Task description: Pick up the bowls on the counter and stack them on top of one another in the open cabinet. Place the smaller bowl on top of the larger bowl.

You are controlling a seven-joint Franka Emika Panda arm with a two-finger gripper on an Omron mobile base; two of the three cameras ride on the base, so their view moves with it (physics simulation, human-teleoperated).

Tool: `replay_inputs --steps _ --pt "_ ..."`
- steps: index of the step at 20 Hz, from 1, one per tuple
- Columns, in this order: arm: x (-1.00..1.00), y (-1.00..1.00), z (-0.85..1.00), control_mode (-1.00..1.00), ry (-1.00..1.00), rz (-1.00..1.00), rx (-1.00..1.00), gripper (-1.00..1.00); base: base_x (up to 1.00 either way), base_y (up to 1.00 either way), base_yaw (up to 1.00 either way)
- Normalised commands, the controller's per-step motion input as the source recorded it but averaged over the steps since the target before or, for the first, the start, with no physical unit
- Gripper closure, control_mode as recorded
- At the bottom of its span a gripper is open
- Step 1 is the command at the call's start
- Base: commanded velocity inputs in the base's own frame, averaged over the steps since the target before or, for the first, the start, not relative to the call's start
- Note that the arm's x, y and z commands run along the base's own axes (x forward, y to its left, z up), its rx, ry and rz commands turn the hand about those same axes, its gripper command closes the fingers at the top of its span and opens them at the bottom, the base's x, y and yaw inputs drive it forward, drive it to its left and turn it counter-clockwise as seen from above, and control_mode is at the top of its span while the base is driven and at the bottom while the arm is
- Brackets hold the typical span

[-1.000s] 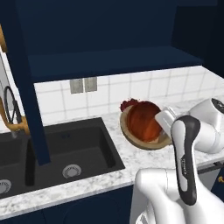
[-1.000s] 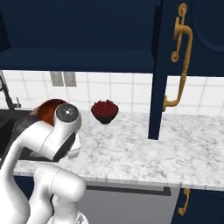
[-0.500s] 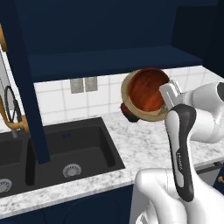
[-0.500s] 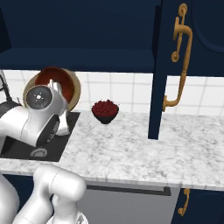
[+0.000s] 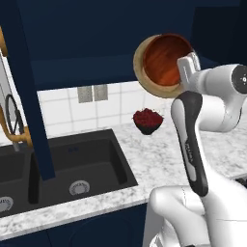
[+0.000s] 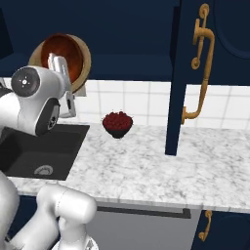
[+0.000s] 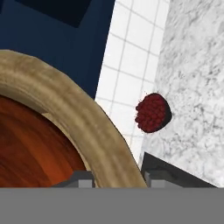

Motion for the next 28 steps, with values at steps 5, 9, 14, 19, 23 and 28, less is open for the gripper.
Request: replay_inputs --steps 5,9,14,19,23,28 --pt "1.0 0.08 0.28 -1.0 0.11 -0.06 0.0 1.0 0.0 0.0 0.0" --pt "1.0 0.11 0.05 -1.0 0.01 -0.05 0.0 1.0 0.0 0.0 0.0" --pt "1.0 0.22 0.08 -1.0 0.0 -0.07 0.0 1.0 0.0 0.0 0.0" --pt "1.0 0.25 -0.12 -1.0 0.03 -0.06 -0.01 1.0 0.0 0.0 0.0" --pt "0.96 0.15 -0.19 -1.0 0.11 -0.03 -0.07 1.0 0.0 0.0 0.0" --pt "0.64 0.03 -0.18 -1.0 0.06 0.0 -0.06 -1.0 0.0 0.0 0.0"
